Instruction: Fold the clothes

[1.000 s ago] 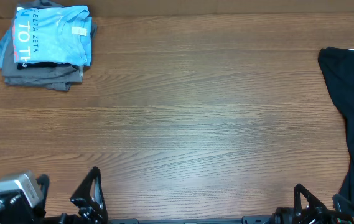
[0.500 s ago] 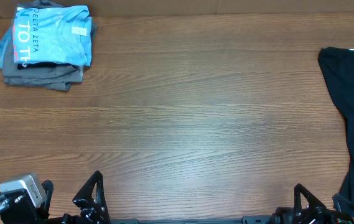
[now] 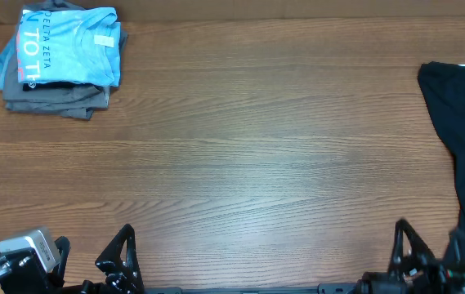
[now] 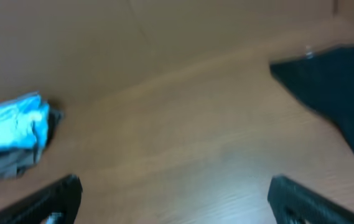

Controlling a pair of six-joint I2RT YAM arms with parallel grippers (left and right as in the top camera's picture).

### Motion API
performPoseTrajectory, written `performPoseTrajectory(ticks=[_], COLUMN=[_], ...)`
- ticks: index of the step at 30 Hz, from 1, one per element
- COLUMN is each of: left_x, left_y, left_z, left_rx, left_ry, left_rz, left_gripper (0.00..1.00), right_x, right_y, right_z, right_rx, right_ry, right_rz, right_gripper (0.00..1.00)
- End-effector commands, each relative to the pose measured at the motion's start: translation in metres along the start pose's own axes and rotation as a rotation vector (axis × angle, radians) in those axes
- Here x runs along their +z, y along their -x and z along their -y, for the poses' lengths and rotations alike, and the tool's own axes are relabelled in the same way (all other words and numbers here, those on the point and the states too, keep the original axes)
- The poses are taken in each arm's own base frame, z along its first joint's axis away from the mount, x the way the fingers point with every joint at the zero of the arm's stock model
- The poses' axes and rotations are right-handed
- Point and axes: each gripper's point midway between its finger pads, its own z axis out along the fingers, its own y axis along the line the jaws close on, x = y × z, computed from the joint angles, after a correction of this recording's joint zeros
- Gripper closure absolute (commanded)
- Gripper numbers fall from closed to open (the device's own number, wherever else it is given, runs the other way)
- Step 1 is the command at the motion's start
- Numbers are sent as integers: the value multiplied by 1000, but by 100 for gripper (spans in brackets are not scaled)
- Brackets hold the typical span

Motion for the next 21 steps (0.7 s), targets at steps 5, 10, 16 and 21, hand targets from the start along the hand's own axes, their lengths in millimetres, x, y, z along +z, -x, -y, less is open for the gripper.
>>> performPoseTrajectory(ticks=[5,10,16,21], left_x=[1,1,1,1], left_y=[0,0,0,0], left_z=[-1,-1,-1,-1], left_rx=[14,14,14,14], left_ry=[7,7,7,7], left_rz=[-2,-2,-2,-2], left_gripper=[0,0,0,0], right_x=[80,123,158,170], right_y=[-32,-42,-55,-63], right_z=[-2,0,2,9], right_rx=[-77,-98,-96,-39], right_ry=[150,206,257,264], right_rz=[94,207,313,377], right_gripper=[0,0,0,0])
